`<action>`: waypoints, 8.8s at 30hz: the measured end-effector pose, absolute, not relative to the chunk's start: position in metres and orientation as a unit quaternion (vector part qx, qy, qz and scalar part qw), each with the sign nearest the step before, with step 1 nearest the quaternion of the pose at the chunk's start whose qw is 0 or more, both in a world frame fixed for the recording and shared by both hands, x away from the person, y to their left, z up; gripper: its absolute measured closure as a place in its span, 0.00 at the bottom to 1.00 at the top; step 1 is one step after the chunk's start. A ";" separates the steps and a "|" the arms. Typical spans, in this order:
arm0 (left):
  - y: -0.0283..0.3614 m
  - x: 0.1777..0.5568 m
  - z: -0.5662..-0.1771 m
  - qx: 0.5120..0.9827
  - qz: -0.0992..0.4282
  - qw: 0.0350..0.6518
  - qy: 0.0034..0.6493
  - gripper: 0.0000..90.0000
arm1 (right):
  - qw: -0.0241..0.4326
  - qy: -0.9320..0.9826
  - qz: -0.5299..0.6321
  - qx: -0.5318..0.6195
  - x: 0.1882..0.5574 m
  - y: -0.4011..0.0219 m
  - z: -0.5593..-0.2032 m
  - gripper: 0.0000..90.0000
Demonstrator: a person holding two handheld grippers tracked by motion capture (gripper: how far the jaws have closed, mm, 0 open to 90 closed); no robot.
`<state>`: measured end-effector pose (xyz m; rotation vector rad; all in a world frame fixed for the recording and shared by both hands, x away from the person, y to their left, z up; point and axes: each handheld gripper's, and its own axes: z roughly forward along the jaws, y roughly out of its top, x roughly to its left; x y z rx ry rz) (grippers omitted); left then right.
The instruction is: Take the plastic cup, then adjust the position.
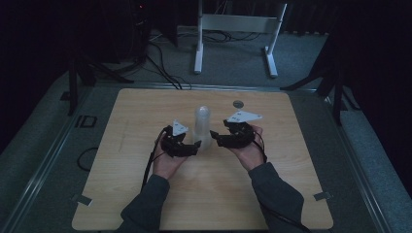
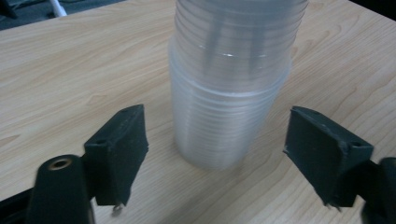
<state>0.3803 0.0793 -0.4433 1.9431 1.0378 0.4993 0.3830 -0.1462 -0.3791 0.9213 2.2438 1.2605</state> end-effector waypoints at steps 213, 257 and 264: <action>0.076 0.348 -0.435 0.763 0.195 0.512 0.342 0.38 | 0.195 0.731 0.499 0.423 0.381 -0.215 -0.380 0.42; 0.046 0.346 -0.431 0.780 0.194 0.509 0.308 0.35 | 0.121 0.677 0.555 0.467 0.367 -0.220 -0.419 0.44; 0.036 0.348 -0.431 0.788 0.186 0.506 0.298 0.33 | 0.104 0.668 0.567 0.471 0.366 -0.221 -0.423 0.44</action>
